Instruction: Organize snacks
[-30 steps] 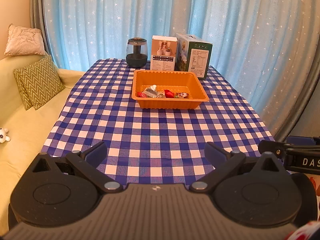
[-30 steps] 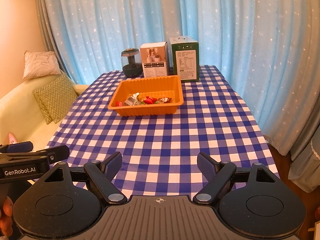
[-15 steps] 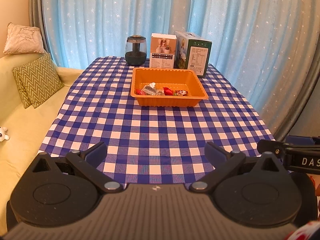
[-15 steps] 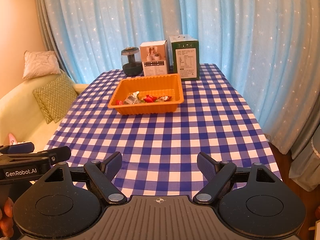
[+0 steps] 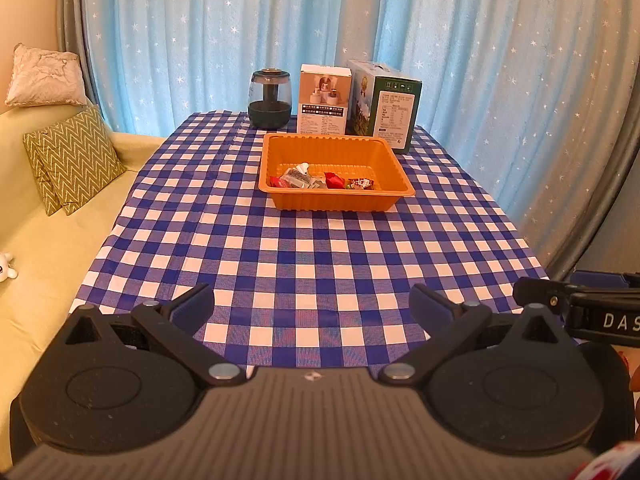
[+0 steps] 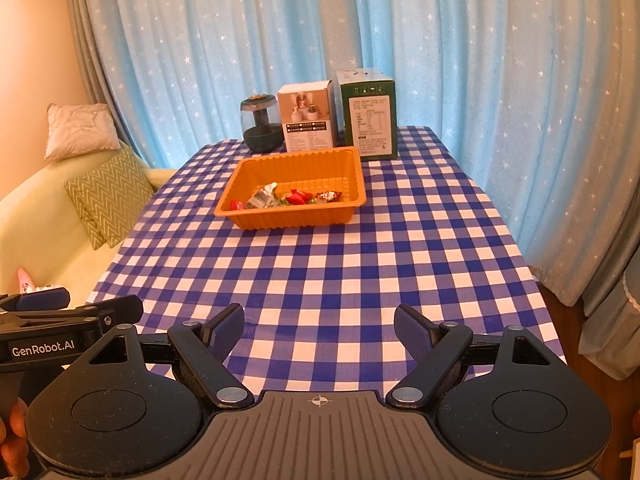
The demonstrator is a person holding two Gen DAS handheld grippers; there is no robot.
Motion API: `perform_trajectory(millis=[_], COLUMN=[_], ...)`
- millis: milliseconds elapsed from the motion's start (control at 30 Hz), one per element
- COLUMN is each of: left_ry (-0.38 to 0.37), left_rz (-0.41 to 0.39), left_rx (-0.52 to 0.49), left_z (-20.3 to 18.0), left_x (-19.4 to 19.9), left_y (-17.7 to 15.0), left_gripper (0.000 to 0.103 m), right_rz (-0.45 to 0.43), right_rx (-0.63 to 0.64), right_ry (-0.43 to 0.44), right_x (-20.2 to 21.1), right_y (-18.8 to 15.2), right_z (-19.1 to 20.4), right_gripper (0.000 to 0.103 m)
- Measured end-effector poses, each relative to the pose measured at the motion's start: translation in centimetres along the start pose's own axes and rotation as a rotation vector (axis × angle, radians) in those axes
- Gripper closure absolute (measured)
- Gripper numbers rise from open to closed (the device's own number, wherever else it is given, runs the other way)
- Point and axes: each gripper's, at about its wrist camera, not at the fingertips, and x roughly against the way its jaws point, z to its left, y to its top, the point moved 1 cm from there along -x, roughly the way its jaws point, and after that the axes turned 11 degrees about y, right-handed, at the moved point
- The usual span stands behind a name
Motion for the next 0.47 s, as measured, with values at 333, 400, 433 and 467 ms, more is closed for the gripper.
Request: perform_trajectory(millis=[333,400,433,467], left_ry=[-0.001,-0.004,-0.006,-0.009], left_rz=[0.001,-0.007,-0.011,-0.013], left_rx=[0.0,0.001,0.003,0.003], left_z=[-0.41,-0.43,-0.4,-0.44], left_x=[-0.02,0.03,0.07,0.09], left_y=[-0.47,-0.56,-0.56,-0.59], left_gripper=[0.0,0.0,0.0,0.0], right_rz=[0.0,0.0,0.0,-0.001], right_rx=[0.0,0.0,0.0,0.0], right_ry=[0.001,0.001,0.001,0.001], right_x=[0.02,0.03,0.03,0.04], right_y=[0.02,0.02,0.03,0.02], right_z=[-0.13,-0.14,-0.15,-0.14], right_gripper=[0.021,0.021,0.021,0.021])
